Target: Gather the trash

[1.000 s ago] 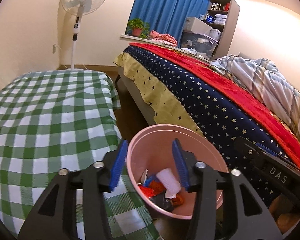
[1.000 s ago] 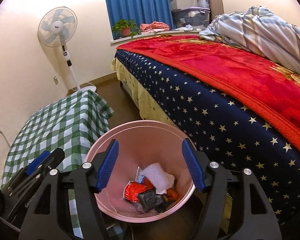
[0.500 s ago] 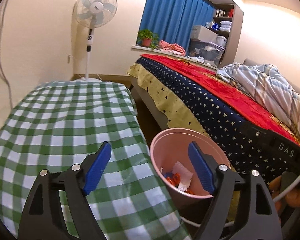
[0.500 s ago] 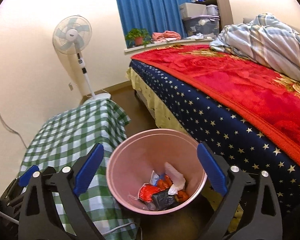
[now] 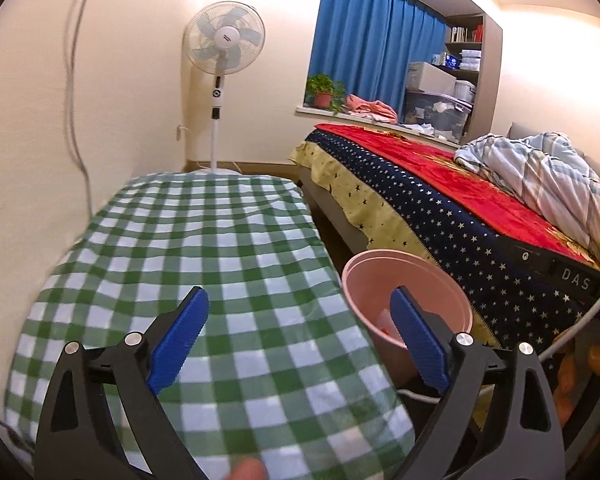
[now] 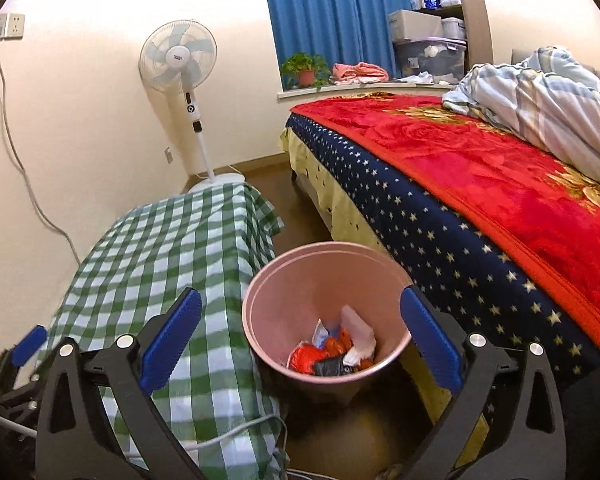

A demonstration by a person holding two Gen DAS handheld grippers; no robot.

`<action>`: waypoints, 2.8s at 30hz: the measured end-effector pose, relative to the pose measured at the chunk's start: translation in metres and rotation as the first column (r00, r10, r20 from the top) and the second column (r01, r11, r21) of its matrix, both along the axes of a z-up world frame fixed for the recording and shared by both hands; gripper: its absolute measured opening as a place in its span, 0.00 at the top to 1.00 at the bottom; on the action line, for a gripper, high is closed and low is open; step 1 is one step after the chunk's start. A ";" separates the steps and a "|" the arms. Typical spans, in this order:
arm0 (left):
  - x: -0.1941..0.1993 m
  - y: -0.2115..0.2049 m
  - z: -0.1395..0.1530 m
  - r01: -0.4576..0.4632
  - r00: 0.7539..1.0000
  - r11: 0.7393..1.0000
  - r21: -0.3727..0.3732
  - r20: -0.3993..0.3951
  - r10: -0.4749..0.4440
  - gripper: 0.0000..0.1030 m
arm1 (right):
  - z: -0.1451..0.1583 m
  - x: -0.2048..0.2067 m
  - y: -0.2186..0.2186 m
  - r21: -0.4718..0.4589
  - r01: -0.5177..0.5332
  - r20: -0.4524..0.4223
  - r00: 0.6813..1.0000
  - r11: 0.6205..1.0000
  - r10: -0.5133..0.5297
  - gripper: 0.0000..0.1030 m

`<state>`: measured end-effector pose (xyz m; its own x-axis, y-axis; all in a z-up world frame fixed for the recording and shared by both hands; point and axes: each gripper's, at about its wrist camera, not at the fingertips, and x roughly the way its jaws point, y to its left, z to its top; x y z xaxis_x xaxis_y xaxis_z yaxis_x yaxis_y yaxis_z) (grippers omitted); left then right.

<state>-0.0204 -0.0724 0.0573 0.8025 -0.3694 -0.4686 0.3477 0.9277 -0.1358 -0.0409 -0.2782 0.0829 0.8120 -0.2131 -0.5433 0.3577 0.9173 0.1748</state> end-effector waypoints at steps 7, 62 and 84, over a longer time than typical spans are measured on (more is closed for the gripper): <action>-0.026 0.025 0.008 -0.060 0.998 0.998 0.012 0.019 0.060 0.08 | -0.008 -0.017 0.035 -0.065 -0.060 -0.033 0.998 0.996 0.058 0.05; -0.025 0.050 -0.022 -0.232 0.971 0.972 0.029 -0.054 0.234 0.08 | -0.028 0.001 0.077 -0.123 -0.132 -0.072 0.990 0.984 0.124 0.05; -0.027 0.048 -0.022 -0.231 0.971 0.973 0.029 -0.053 0.232 0.08 | -0.028 0.002 0.078 -0.124 -0.134 -0.072 0.989 0.983 0.126 0.05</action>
